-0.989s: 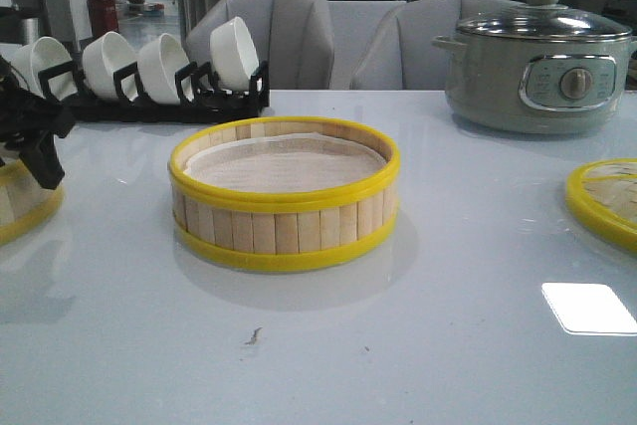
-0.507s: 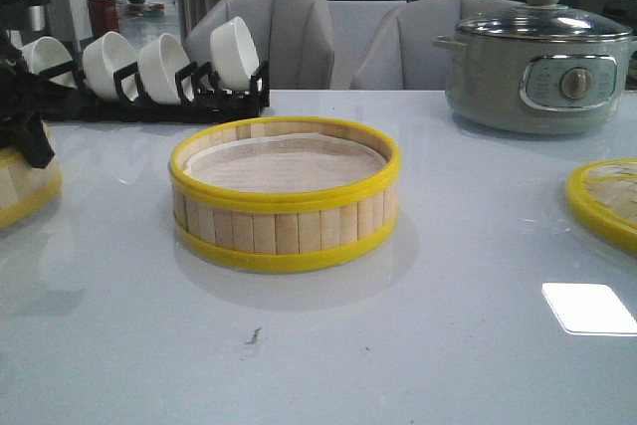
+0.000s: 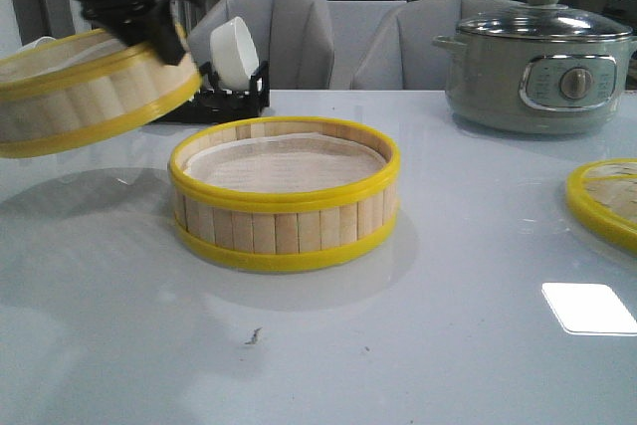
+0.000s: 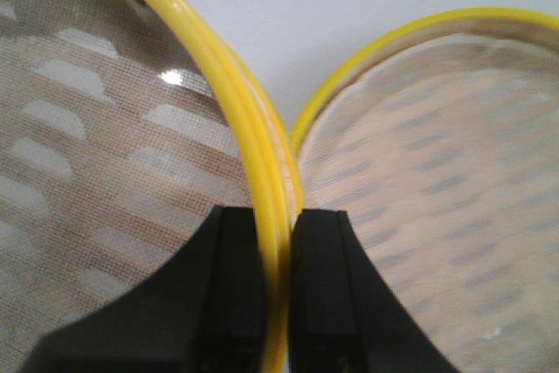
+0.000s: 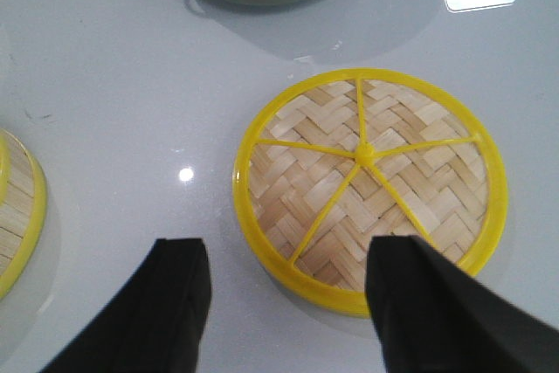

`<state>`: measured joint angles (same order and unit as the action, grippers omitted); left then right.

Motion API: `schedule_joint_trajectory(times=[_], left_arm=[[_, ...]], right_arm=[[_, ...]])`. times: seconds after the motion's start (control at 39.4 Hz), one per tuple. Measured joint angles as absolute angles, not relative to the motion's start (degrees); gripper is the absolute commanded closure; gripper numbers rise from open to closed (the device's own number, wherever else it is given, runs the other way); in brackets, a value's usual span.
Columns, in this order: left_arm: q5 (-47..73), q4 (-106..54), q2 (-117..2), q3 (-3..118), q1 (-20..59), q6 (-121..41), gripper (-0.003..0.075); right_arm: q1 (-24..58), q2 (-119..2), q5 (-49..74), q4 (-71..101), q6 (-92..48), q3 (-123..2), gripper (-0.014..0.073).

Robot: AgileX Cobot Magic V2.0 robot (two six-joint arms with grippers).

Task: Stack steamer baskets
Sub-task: 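Carry the basket with the left gripper onto the middle basket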

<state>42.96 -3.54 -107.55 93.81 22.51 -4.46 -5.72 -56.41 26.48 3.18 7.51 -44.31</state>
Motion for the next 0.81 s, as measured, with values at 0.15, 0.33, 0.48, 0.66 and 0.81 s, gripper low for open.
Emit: schedule_joint_trajectory(times=[0.15,0.33,0.48,0.66,0.81], left_arm=[[43.2,-4.0,-107.6,94.9,30.3,-4.5,0.0632],[43.2,-4.4,-108.6,95.0,38.1,-4.5,0.0632],[42.6,-4.4,-110.8,95.0,42.1,-4.5,0.0632],[41.5,-3.6,-113.0,95.0,43.6,-4.5,0.0632],[41.1,-3.4,-113.5,95.1,43.8,-4.5,0.0632]], right_arm=[[-5.7,-56.4,26.5,3.2,7.5,-44.3,0.0087],[-5.7,-56.4,26.5,3.2,7.5,-44.3,0.0087],[-5.7,-56.4,26.5,3.2,7.5,-44.3,0.0087],[-5.7,-56.4,26.4,3.2,7.5,-44.3,0.0087],[-5.7,-56.4,26.4,3.2,7.5,-44.3,0.0087]])
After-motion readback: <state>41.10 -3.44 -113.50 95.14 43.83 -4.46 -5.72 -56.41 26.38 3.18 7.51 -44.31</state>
